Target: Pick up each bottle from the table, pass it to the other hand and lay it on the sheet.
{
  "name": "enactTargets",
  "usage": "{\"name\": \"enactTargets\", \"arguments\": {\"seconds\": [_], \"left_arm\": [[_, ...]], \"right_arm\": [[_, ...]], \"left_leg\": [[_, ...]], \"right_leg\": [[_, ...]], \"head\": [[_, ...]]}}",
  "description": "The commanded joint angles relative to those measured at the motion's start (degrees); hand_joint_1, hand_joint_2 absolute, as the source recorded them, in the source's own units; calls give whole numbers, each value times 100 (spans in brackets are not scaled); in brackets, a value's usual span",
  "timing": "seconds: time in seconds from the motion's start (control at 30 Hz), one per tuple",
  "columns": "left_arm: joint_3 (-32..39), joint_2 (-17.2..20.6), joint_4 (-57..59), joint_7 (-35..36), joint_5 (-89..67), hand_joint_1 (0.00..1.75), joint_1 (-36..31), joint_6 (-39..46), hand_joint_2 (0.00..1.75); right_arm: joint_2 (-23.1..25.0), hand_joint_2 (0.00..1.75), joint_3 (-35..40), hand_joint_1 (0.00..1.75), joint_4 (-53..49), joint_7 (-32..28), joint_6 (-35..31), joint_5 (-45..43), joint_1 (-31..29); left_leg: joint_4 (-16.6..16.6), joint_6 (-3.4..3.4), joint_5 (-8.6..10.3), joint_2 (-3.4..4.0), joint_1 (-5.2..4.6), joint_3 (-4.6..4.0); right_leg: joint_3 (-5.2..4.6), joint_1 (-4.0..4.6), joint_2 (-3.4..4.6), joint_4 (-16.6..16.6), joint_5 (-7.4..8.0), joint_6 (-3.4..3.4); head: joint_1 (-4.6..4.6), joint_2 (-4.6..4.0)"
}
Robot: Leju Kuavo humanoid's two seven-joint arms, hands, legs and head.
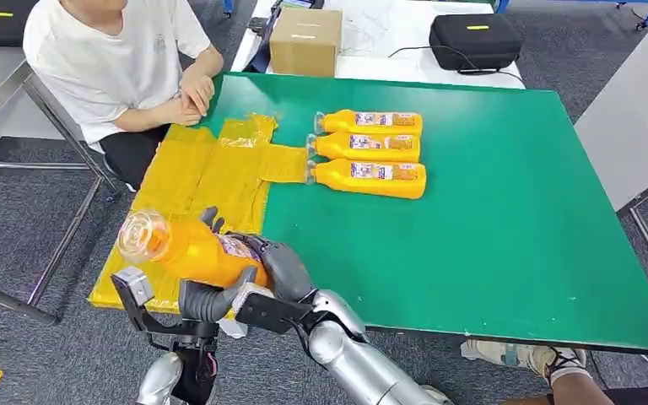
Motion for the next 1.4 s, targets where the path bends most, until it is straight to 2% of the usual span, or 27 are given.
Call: {"name": "enactTargets", "arguments": {"seconds": [0.03, 0.07, 0.13, 0.17, 0.3, 0.47, 0.57, 0.63, 0.7, 0.77, 0.83, 0.93, 1.07, 1.23, 1.3, 1.4], "left_arm": [[322, 89, 755, 238, 419, 175, -579, -377, 175], [303, 101, 744, 251, 432, 175, -565, -432, 175], [300, 104, 738, 261, 446, 175, -552, -457, 175], [300, 104, 738, 261, 446, 175, -552, -457, 175], [284, 128, 516, 337, 725, 175, -476, -863, 175], [287, 120, 467, 350, 729, 175, -462, -854, 175], [198, 164, 153, 110, 535, 175, -405, -954, 175], [145, 221, 14, -53, 61, 175, -432, -617, 175], [136, 296, 144, -159, -805, 175, -592, 355, 175], [180, 317, 227, -164, -786, 175, -666, 339, 175], [201, 372, 459, -413, -1882, 175, -817, 1426, 175], [431, 559, 905, -532, -3060, 175, -1141, 2225, 175], [728, 609, 1291, -526, -3648, 175, -1467, 2236, 175], [650, 637, 1364, -467, -3949, 175, -1510, 2361, 175], [687, 668, 1586, -373, -4044, 175, -1680, 2259, 175], [673, 780, 1893, -325, -4501, 175, -1927, 2280, 175]], "right_arm": [[-52, 175, 674, 5, 385, -126, 84, -36, -128], [-28, 175, 585, 0, 339, -162, -49, -113, -61], [-13, 175, 550, 0, 327, -180, -103, -158, -20], [-13, 0, 550, 0, 327, -180, -103, -158, -20], [-37, 0, 340, 0, 171, -195, -355, -393, 98], [-56, 0, 337, 0, 149, -198, -340, -404, 101], [-97, 0, 145, 0, -113, -341, -492, -557, 244], [-173, 0, 59, 0, -411, -416, -486, -646, 363], [-236, 0, 56, 0, -655, -418, -630, -583, 443], [-244, 0, 61, 0, -719, -403, -631, -580, 459], [-264, 0, 106, 0, -865, -393, -634, -538, 500], [-252, 0, 178, 0, -1035, -343, -495, -544, 536], [-167, 0, 109, 0, -812, -337, -514, -601, 468], [-151, 0, 76, 0, -760, -373, -461, -658, 459], [-124, 0, 4, 0, -696, -398, -407, -748, 464], [-107, 0, -59, 0, -582, -464, -371, -774, 465]], "left_leg": [[-7, -7, -1, -8, 3, 18], [-8, -10, -4, -9, 7, 26], [-7, -11, -7, -8, 10, 31], [-7, -6, -2, -4, 3, 17], [-4, -6, -4, 0, 5, 16], [-1, -10, -8, -6, 8, 23], [-1, -7, -2, -8, 5, 10], [0, -7, -2, -10, 7, 7], [-1, -6, -1, -10, 6, 7], [-2, -7, -1, -16, 6, 10], [-2, -7, -1, -14, 4, 12], [-4, -11, -5, -5, 9, 24], [-5, -12, -1, -7, 9, 21], [-3, -15, -6, 7, 15, 37], [-5, -11, 4, -4, 7, 16], [-4, -17, 0, -14, 12, 28]], "right_leg": [[20, 3, -8, -5, -4, -9], [28, 7, -8, -8, -7, -12], [36, 10, -8, -11, -9, -14], [18, 3, -4, -6, -4, -8], [17, 5, -1, -5, -4, -7], [25, 8, -6, -1, -10, -12], [14, 5, -9, -3, -5, -8], [11, 7, -10, -3, -4, -9], [10, 6, -10, -3, -4, -8], [15, 6, -16, -3, -6, -8], [16, 4, -13, -3, -5, -8], [26, 9, -5, -6, -6, -14], [20, 9, -5, -3, -4, -14], [39, 13, 7, -6, -6, -14], [17, 5, -4, -3, -1, -8], [34, 10, -14, -4, -7, -15]], "head": [[-2, 0], [0, 0], [0, 0], [-2, 0], [0, 0], [0, 0], [-2, 0], [0, 0], [0, 0], [0, 0], [0, 0], [0, 0], [-4, 0], [2, 0], [2, 0], [0, 0]]}}
